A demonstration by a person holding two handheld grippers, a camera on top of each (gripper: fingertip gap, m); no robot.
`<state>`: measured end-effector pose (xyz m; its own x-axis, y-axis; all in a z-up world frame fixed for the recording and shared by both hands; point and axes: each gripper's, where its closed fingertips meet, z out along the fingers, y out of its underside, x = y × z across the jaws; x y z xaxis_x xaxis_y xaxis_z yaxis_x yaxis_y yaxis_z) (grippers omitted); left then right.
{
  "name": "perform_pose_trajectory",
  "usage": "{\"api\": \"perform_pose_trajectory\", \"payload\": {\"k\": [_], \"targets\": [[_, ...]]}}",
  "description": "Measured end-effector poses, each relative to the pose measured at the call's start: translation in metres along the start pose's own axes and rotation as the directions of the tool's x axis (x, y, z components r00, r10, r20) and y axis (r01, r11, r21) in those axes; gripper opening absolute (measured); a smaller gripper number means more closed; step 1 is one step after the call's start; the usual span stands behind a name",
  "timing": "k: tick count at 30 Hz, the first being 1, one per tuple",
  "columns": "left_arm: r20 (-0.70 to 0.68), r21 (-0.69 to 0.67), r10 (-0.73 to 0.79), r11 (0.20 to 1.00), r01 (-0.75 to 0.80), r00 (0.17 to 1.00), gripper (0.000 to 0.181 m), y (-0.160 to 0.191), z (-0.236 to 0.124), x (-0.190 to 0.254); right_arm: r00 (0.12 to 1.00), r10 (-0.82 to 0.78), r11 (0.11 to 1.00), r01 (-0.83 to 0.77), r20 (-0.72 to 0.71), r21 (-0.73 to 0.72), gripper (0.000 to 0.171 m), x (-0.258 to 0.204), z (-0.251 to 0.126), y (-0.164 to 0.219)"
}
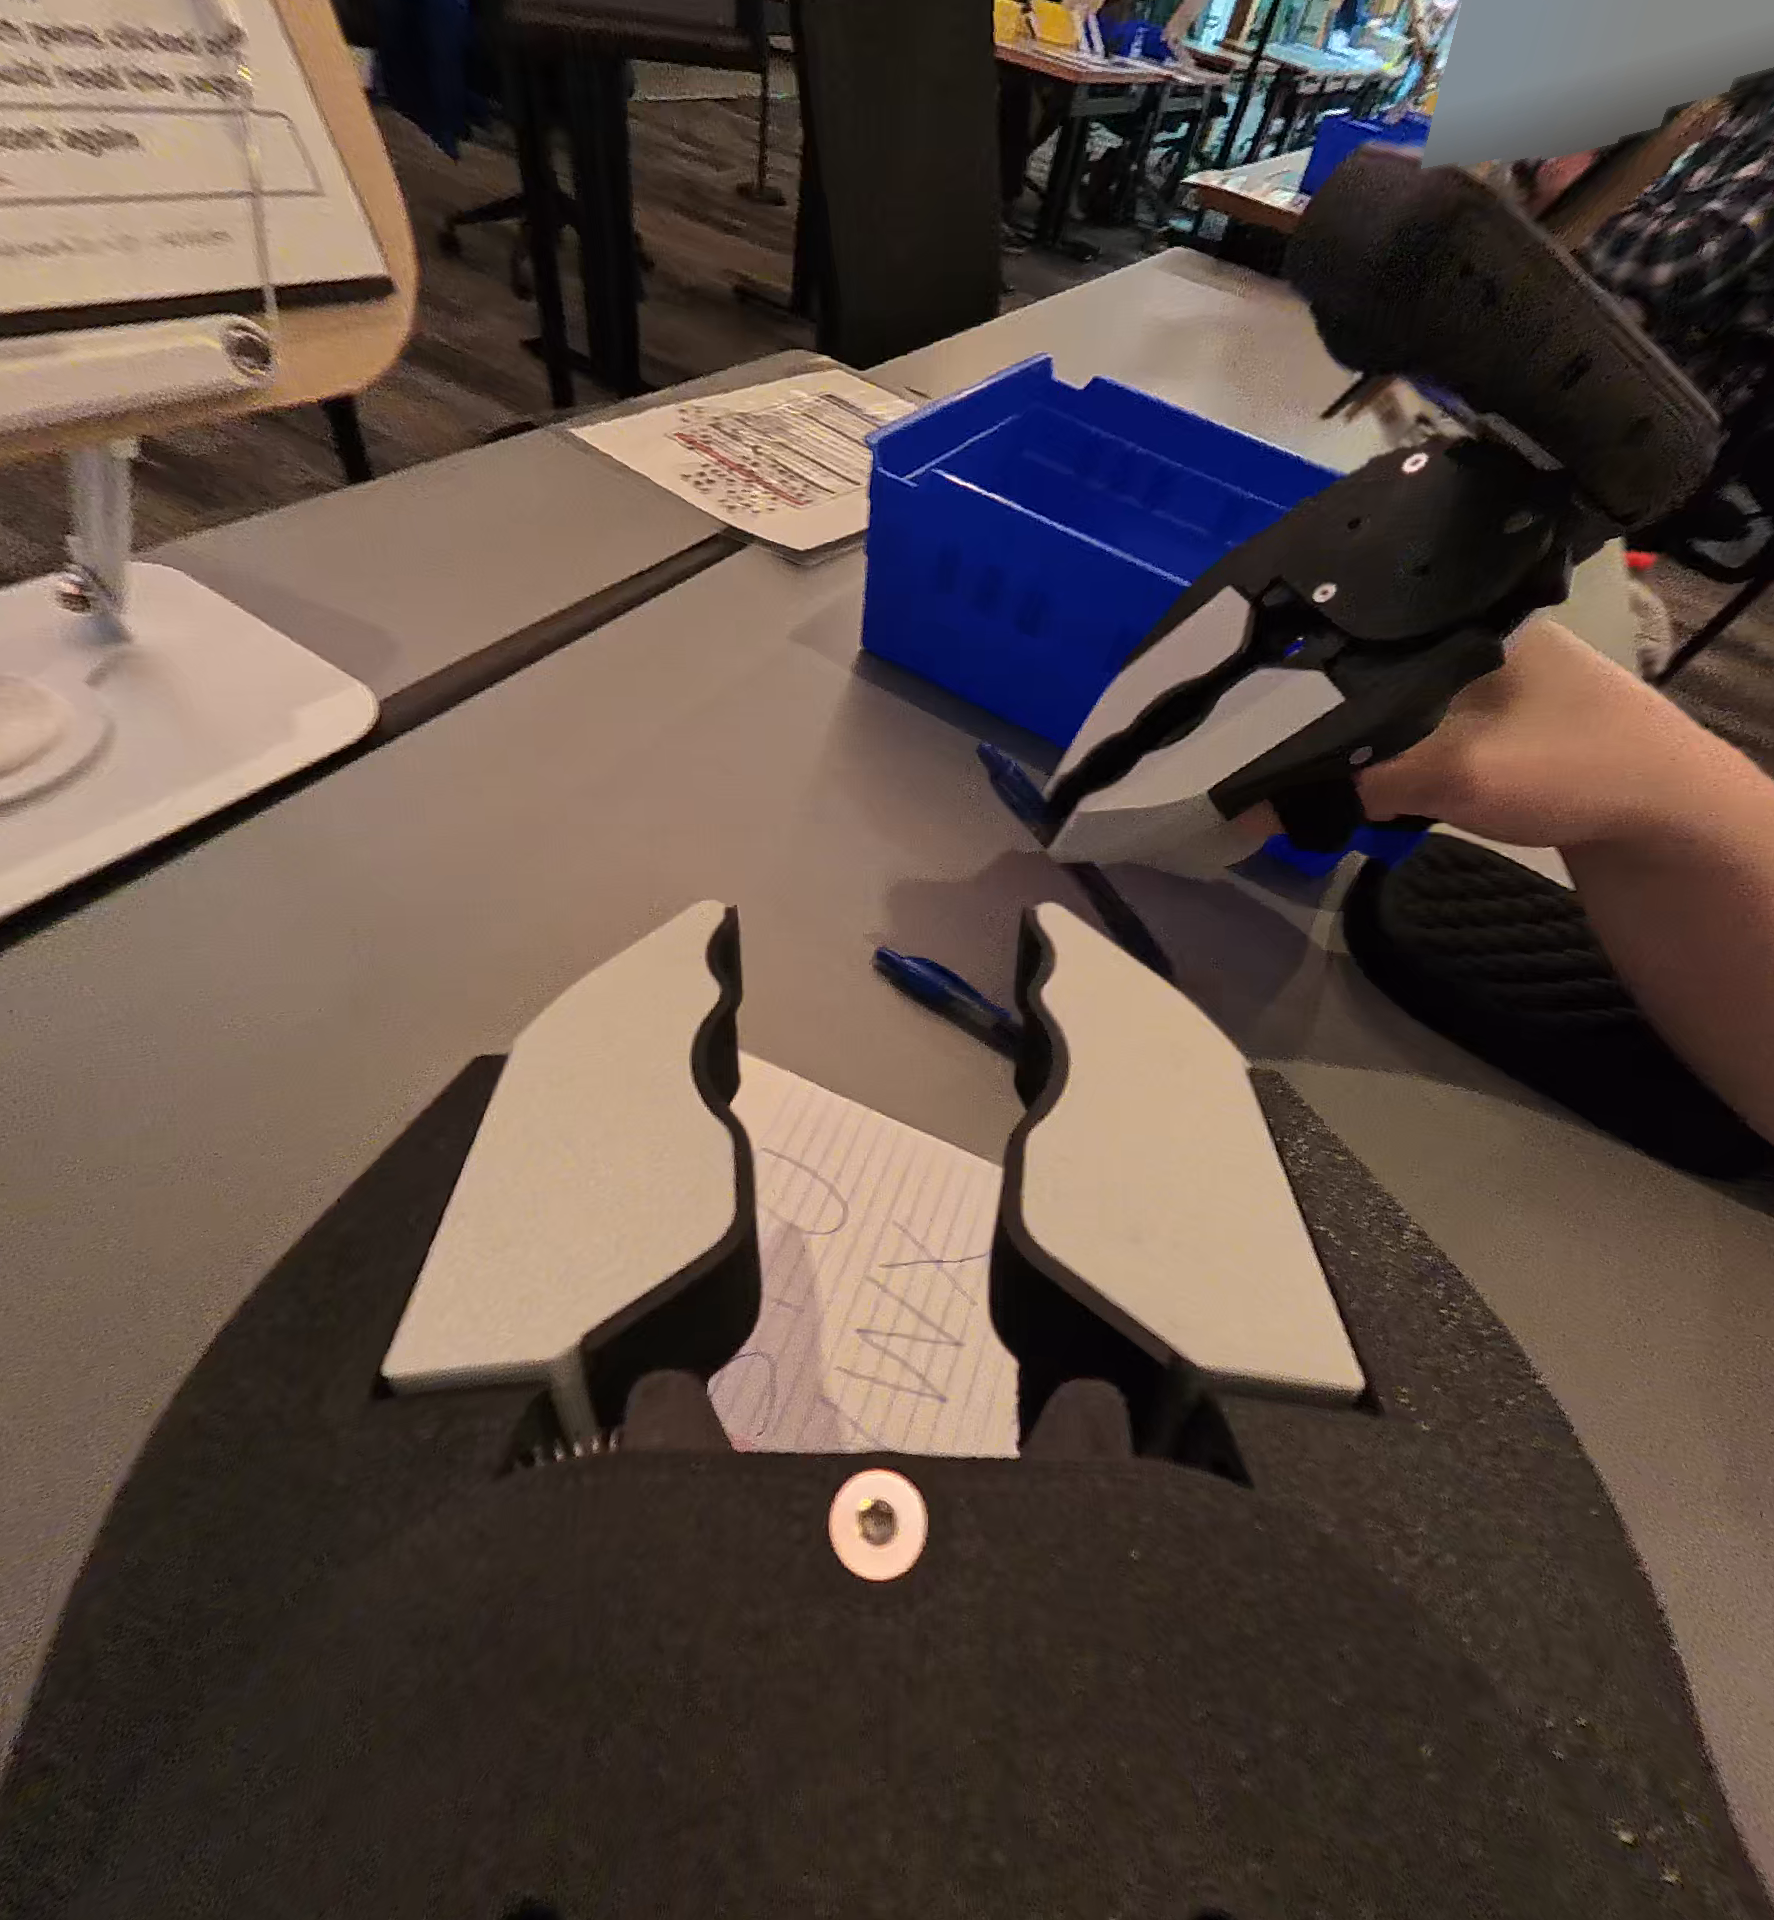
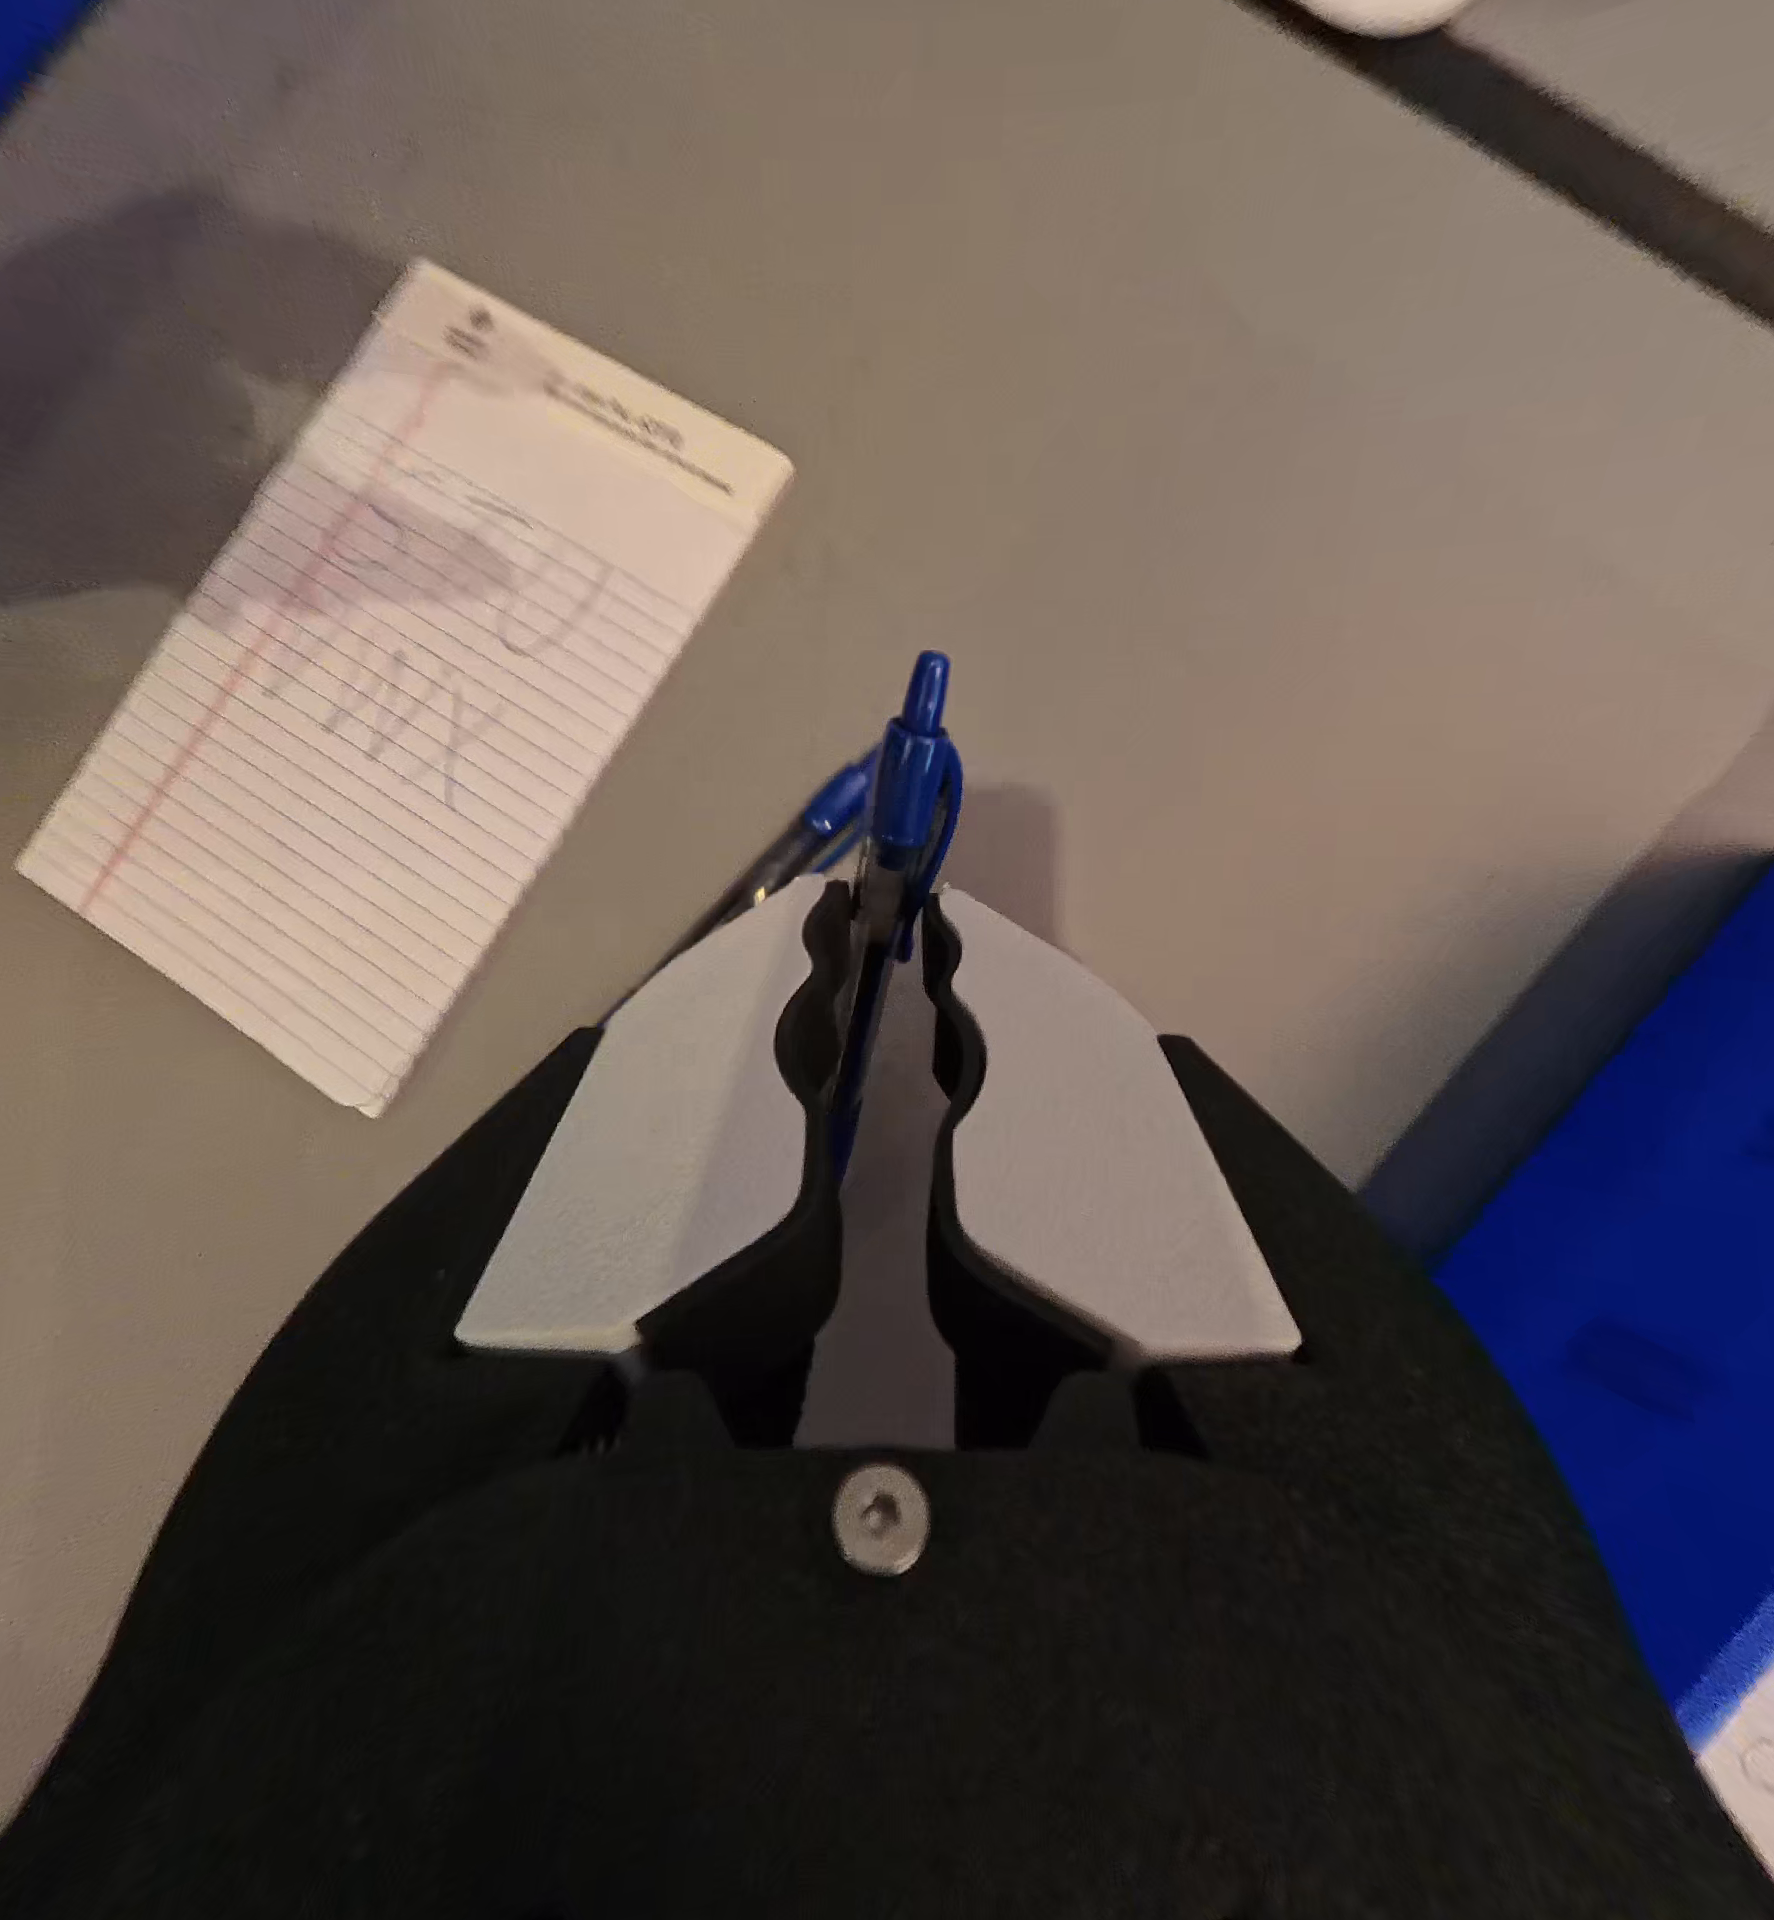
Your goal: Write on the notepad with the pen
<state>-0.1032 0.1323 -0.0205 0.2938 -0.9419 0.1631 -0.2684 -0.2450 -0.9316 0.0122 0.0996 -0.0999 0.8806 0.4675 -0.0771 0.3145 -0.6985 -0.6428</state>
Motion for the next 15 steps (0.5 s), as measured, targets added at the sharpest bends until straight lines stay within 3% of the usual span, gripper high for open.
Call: {"api": "perform_pose_trajectory", "payload": {"k": [6, 15], "targets": [[-0.155, 0.041, -0.092, 0.994, 0.100, 0.984, 0.051, 0.011, 0.025, 0.034, 0.980, -0.181, 0.963, 0.192, -0.077, 0.187, 0.012, -0.024, -0.026, -0.036], [-0.177, 0.203, 0.002, 0.979, 0.034, 0.984, 0.050, -0.011, 0.021, 0.061, 0.874, -0.429, 0.858, 0.473, -0.228, 0.200, 0.012, -0.073, -0.036, -0.051]]}}
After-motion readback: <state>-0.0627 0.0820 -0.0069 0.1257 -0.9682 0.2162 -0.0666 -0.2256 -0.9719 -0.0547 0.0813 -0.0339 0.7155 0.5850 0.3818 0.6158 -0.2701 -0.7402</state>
